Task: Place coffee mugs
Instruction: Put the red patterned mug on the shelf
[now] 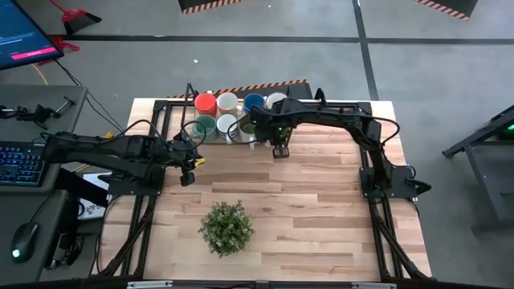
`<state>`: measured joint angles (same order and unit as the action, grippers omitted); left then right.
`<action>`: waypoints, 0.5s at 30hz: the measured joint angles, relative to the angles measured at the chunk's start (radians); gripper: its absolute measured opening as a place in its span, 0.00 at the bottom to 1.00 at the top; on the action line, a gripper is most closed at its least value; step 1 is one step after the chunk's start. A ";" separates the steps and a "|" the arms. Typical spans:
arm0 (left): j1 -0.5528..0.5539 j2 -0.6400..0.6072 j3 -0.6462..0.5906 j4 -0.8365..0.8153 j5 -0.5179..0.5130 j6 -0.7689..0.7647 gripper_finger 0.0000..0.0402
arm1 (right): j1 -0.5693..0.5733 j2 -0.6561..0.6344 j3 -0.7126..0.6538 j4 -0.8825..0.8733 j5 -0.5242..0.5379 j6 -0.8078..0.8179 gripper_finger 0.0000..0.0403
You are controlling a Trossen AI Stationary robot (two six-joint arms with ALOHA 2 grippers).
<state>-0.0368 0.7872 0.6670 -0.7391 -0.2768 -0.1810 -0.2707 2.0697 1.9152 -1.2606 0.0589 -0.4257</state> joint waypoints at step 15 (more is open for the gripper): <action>0.000 0.000 0.000 0.002 0.001 0.000 0.18 | -0.024 0.020 0.000 -0.003 0.003 0.001 0.00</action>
<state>-0.0372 0.7872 0.6670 -0.7372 -0.2760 -0.1814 -0.2946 2.0895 1.9152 -1.2633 0.0621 -0.4248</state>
